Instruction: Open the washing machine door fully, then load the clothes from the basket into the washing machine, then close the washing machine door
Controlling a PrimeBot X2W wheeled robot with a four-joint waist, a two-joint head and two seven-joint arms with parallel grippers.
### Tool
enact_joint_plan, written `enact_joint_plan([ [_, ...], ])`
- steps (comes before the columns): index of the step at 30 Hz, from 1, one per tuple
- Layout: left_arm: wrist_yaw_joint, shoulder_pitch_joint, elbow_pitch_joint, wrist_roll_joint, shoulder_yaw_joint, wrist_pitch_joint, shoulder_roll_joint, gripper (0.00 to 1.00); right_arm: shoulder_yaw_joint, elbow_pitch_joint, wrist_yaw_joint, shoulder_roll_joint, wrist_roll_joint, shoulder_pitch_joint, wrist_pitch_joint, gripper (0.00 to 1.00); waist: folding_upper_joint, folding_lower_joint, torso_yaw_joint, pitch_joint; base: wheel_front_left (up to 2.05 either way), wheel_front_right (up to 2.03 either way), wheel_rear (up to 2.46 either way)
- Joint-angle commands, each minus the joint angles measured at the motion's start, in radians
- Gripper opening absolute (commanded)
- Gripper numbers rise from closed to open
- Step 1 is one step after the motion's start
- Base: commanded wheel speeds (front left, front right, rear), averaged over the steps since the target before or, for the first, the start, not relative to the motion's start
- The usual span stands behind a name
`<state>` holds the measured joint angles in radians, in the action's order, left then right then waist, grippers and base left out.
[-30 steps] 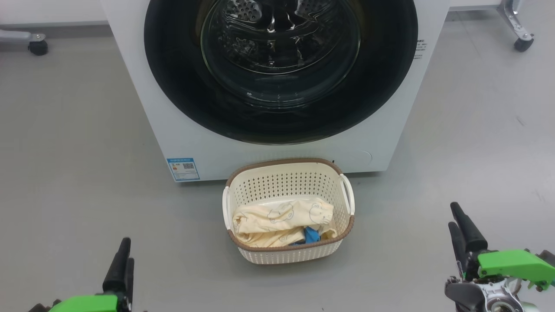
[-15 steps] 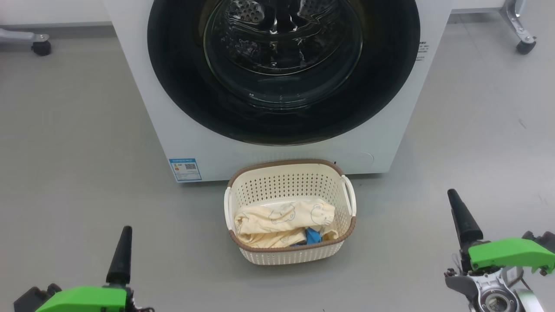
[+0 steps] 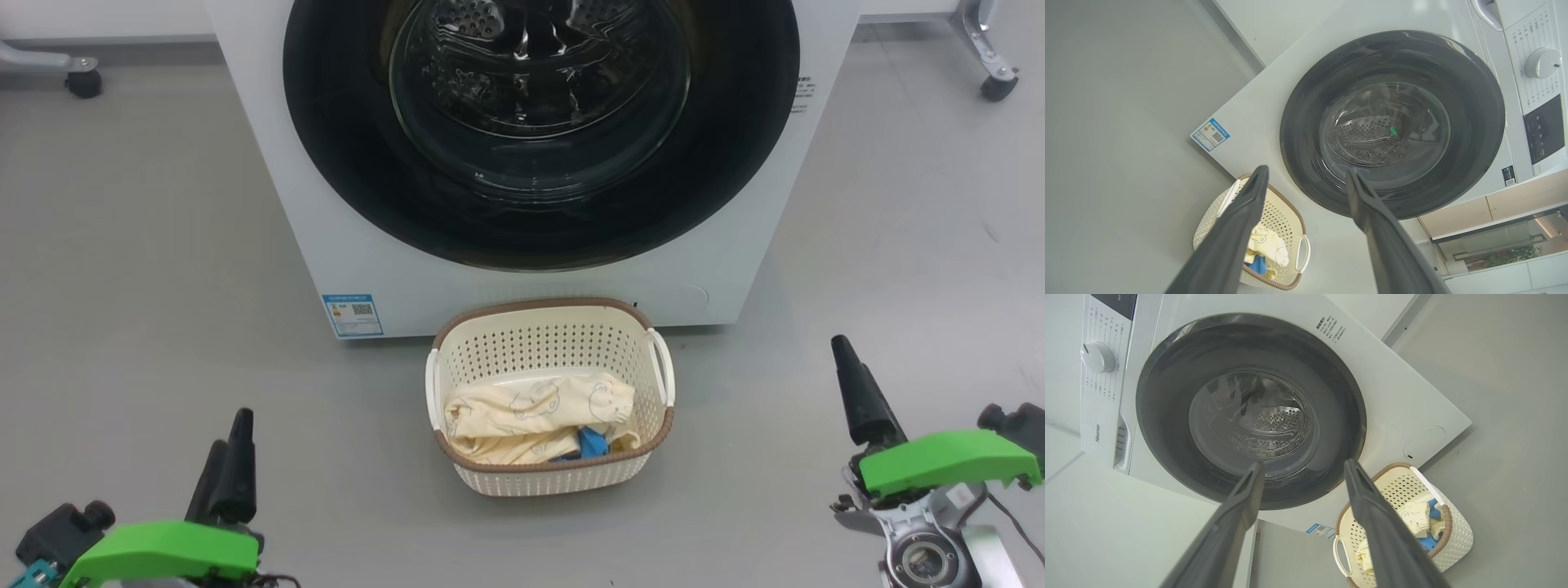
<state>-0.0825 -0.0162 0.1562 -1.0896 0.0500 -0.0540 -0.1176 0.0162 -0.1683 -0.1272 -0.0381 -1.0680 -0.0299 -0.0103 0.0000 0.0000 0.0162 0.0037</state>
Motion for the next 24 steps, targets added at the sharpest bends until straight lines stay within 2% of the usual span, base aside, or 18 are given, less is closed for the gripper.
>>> enact_joint_plan([
  [1, 0.008, -0.053, -0.046, 0.04, -0.01, -0.012, -0.03, 1.0, -0.014, 0.046, -0.002, -0.014, 0.04, -0.069, -0.01, 1.0, 0.0, 0.0, 0.001, 0.001, 0.0, 0.0, 0.0],
  [9, 0.043, -0.059, -0.054, 0.183, 0.025, -0.034, -0.064, 1.0, -0.028, 0.056, -0.002, -0.014, 0.184, -0.077, -0.012, 1.0, 0.0, 0.0, 0.006, 0.009, 0.0, 0.0, 0.0],
  [24, 0.083, -0.06, -0.064, 0.376, 0.066, -0.079, -0.107, 1.0, -0.053, 0.06, -0.002, -0.01, 0.389, -0.074, -0.017, 1.0, 0.0, 0.0, 0.019, 0.02, 0.0, 0.0, 0.0],
])
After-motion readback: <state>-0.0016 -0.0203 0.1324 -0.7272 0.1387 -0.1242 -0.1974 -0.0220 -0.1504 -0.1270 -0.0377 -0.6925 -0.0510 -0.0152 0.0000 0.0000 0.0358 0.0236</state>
